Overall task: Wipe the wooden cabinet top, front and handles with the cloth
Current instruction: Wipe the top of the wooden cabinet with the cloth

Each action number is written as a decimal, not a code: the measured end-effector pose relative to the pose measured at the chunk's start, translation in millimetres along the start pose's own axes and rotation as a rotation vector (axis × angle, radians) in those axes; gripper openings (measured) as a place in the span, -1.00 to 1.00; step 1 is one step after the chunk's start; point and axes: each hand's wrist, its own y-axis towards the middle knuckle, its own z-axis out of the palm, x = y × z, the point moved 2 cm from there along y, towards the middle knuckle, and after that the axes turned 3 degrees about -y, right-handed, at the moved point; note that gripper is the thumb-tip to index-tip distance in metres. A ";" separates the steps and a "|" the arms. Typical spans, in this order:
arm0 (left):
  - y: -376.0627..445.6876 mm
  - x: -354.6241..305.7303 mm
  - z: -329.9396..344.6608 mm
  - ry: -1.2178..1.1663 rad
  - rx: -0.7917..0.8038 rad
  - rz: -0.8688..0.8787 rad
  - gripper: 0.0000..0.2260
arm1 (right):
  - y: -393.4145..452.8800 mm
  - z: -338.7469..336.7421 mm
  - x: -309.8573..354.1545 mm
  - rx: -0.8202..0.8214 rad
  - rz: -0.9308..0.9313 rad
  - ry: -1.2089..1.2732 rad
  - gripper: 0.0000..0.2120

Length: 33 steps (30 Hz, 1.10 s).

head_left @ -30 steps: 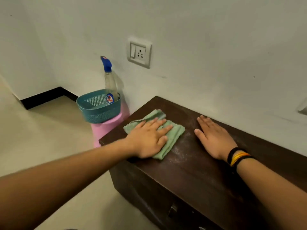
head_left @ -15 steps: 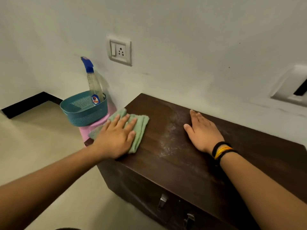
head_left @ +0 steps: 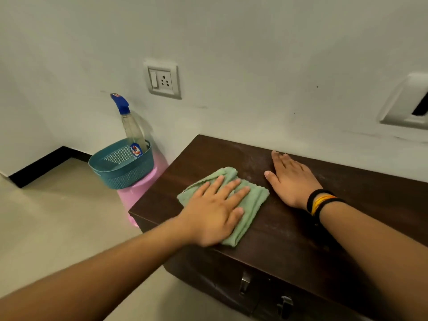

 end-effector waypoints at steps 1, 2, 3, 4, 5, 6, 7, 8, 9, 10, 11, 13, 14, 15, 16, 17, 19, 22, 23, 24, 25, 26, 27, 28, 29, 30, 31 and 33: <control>22.8 17.9 -9.1 -0.025 0.020 -0.067 -0.49 | -2.1 1.3 -0.9 0.009 -0.016 0.009 -0.35; 36.6 40.2 -19.9 -0.039 0.032 -0.154 -0.48 | -5.6 1.1 -2.7 0.016 -0.024 0.021 -0.36; 36.6 60.1 -25.5 -0.026 0.019 -0.238 -0.45 | -9.5 1.1 -4.4 0.021 -0.027 0.027 -0.36; 24.1 68.9 -23.7 -0.010 -0.003 -0.297 -0.42 | -11.6 0.8 -6.3 0.025 -0.036 0.021 -0.36; 3.2 64.7 -19.0 0.014 -0.016 -0.314 -0.38 | -11.9 0.5 -6.0 0.025 -0.046 0.017 -0.36; -18.9 46.8 -12.0 0.038 -0.022 -0.279 -0.36 | -10.6 0.1 -3.9 0.021 -0.051 0.014 -0.37; -29.3 19.7 -6.7 0.047 -0.027 -0.196 -0.36 | -7.1 -1.6 -4.3 0.013 -0.055 0.003 -0.38; -23.2 -0.1 -3.7 0.045 -0.021 -0.084 -0.39 | -3.7 -2.1 -5.6 0.007 -0.053 -0.005 -0.38; -4.6 -8.9 -1.9 0.055 -0.002 0.016 -0.44 | -2.0 -1.3 -6.7 0.009 -0.052 -0.006 -0.39; 21.1 -6.0 -5.1 0.039 0.022 0.028 -0.47 | -2.8 0.0 -8.4 0.021 -0.062 -0.006 -0.39; 47.2 9.0 -10.6 -0.009 0.037 -0.038 -0.49 | -6.4 1.9 -10.3 0.037 -0.073 -0.009 -0.40; 68.7 49.9 -24.8 -0.030 0.035 -0.211 -0.50 | -15.3 3.5 -13.1 0.054 -0.088 -0.001 -0.41; 61.0 61.1 -24.6 -0.011 0.026 -0.254 -0.50 | -16.8 1.9 -13.2 0.048 -0.094 0.004 -0.42; 47.5 59.2 -21.6 0.002 0.007 -0.252 -0.49 | -15.6 -1.2 -13.6 0.033 -0.096 0.002 -0.43; 32.1 44.1 -16.2 0.017 -0.006 -0.213 -0.47 | -13.0 -3.3 -14.1 0.018 -0.093 -0.001 -0.43; 23.0 19.4 -10.7 0.017 -0.009 -0.135 -0.46 | -10.3 -4.7 -15.7 0.010 -0.090 -0.003 -0.44; 41.4 -8.1 -3.1 0.017 0.010 0.003 -0.46 | -9.7 -2.6 -20.2 0.034 -0.091 0.004 -0.45; 90.8 31.7 -21.9 -0.058 0.016 -0.194 -0.50 | -17.9 1.1 -24.9 0.069 -0.118 -0.005 -0.45; 93.4 53.9 -26.4 -0.063 -0.005 -0.302 -0.49 | -19.3 -0.7 -25.7 0.067 -0.116 -0.003 -0.44; 86.8 63.1 -24.8 -0.059 -0.010 -0.369 -0.49 | -20.5 -2.5 -27.4 0.068 -0.112 0.002 -0.42; 75.5 57.3 -18.5 -0.053 -0.008 -0.387 -0.48 | -21.5 -3.4 -29.1 0.076 -0.111 -0.003 -0.40; 64.1 40.9 -9.1 -0.033 0.000 -0.354 -0.47 | -21.8 -2.7 -29.2 0.087 -0.114 -0.017 -0.37; 58.2 15.2 -0.7 -0.023 0.008 -0.275 -0.47 | -21.6 -1.3 -30.6 0.101 -0.116 -0.028 -0.35; 62.3 -3.6 3.8 -0.022 0.004 -0.204 -0.47 | -21.9 0.7 -32.0 0.115 -0.108 -0.029 -0.34; 78.3 -9.7 1.3 -0.016 -0.008 -0.150 -0.48 | -22.2 -1.4 -34.9 0.120 -0.093 -0.031 -0.31; 98.1 -5.6 -5.7 -0.023 -0.008 -0.136 -0.48 | -22.7 -5.2 -38.3 0.129 -0.087 -0.035 -0.28; 113.3 8.7 -13.4 -0.050 0.027 -0.176 -0.49 | -22.3 -6.2 -40.9 0.144 -0.090 -0.031 -0.24; 120.1 43.3 -23.3 -0.078 0.057 -0.304 -0.49 | -23.3 -6.7 -48.7 0.155 -0.075 -0.029 -0.17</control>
